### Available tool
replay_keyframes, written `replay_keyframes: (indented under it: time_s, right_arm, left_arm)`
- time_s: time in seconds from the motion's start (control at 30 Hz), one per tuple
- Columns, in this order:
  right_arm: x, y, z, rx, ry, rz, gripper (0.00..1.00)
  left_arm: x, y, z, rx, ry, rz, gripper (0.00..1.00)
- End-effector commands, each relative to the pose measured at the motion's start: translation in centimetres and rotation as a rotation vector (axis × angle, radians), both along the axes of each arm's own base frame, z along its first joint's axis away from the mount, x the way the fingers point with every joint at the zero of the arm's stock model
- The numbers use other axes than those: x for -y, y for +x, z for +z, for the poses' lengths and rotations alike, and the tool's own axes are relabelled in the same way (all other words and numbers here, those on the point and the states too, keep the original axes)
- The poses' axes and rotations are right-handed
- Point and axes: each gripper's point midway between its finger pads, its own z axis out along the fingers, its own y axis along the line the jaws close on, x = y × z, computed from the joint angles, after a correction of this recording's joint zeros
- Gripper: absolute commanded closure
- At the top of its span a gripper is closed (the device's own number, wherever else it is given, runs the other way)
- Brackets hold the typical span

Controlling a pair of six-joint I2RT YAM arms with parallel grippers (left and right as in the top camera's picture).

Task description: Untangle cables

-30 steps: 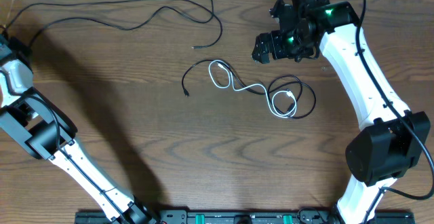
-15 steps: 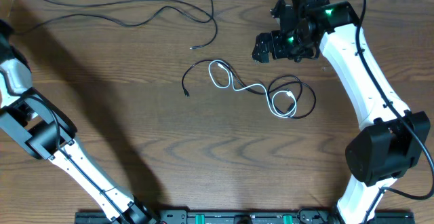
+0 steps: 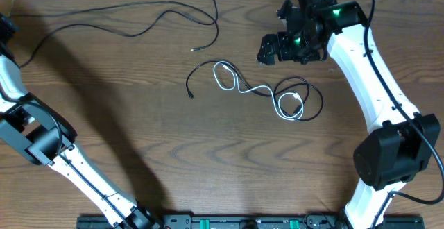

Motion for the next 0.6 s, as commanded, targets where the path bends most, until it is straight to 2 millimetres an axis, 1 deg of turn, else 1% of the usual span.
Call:
replay_keyframes:
  time_s: [0.0,0.1,0.17,0.2,0.27,0.37,0.4,0.47,0.53,0.57]
  right_arm:
    - [-0.6,-0.9,1.0,-0.016,0.037,0.009,0.01]
    - [-0.4,-1.5,0.8,-0.042,0.029,0.008,0.01]
    - [-0.3,-1.9,0.7,-0.058,0.024,0.008,0.01]
    - [-0.3,-2.1,0.6,-0.068,0.022,0.008,0.01]
    - [-0.2,-2.4,0.6,-0.081,0.018,0.008,0.01]
    - [-0.1,-2.6,0.5,-0.093,0.014,0.007,0.01]
    - [-0.1,-2.7,0.5,-0.094,0.013,0.007,0.01]
    - [-0.1,-2.7,0.5,-0.095,0.013,0.007,0.01]
    - [-0.1,-2.7,0.5,-0.096,0.013,0.008,0.01]
    - [-0.1,-2.8,0.4,-0.099,0.012,0.007,0.01]
  left_arm:
    - [1.4,-0.5,4.1,-0.009,0.007,-0.018,0.02]
    - [3.2,-1.2,7.0,-0.022,-0.007,-0.031,0.02]
    - [4.9,-1.8,9.5,-0.027,-0.026,-0.041,0.01]
    - [6.3,-2.2,10.9,-0.029,-0.045,-0.064,0.02]
    - [9.4,-2.6,12.6,-0.029,-0.111,-0.126,0.02]
    - [15.3,-3.2,14.5,-0.017,-0.275,-0.252,0.01]
    - [16.8,-3.4,14.8,-0.024,-0.308,-0.275,0.01]
    - [18.2,-3.5,14.5,-0.052,-0.329,-0.284,0.01]
    - [18.9,-3.9,13.2,-0.113,-0.345,-0.259,0.02]
    - [19.2,-4.2,11.9,-0.156,-0.365,-0.236,0.03]
